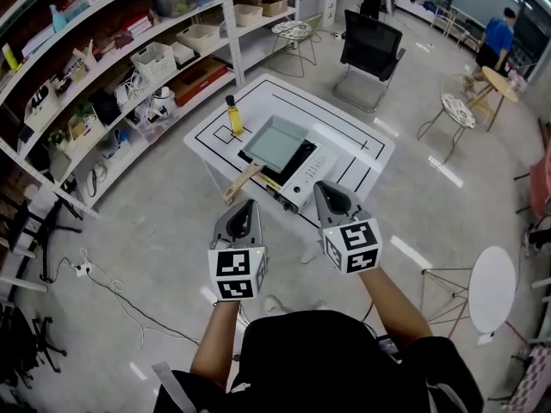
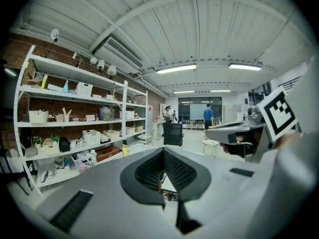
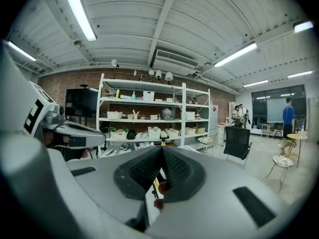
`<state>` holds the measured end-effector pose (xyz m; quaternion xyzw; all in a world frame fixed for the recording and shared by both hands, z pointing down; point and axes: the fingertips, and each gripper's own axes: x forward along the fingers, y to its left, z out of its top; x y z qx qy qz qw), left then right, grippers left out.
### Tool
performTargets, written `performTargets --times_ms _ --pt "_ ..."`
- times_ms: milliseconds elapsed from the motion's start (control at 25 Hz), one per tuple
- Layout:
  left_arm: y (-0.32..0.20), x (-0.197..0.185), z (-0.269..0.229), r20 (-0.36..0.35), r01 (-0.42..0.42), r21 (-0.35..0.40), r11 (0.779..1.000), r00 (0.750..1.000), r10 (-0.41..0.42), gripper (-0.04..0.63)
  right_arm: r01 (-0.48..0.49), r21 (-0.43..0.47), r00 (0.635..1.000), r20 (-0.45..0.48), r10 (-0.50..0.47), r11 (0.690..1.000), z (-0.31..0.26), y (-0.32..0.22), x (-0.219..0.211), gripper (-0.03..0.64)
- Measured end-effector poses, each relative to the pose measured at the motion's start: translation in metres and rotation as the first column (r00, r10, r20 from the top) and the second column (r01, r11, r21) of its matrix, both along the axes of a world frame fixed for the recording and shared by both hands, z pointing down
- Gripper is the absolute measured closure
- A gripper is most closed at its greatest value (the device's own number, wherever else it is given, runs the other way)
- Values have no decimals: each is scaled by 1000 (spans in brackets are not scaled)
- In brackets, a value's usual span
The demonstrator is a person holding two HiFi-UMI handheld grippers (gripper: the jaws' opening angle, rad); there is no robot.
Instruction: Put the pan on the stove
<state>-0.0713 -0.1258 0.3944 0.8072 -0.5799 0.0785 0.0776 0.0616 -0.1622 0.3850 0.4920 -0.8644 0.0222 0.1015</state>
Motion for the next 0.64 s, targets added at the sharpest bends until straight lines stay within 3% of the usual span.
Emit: performTargets --times_ms 640 --pt "11 2 3 -2 44 -8 999 999 -44 584 33 -9 999 1 -33 999 8 12 2 615"
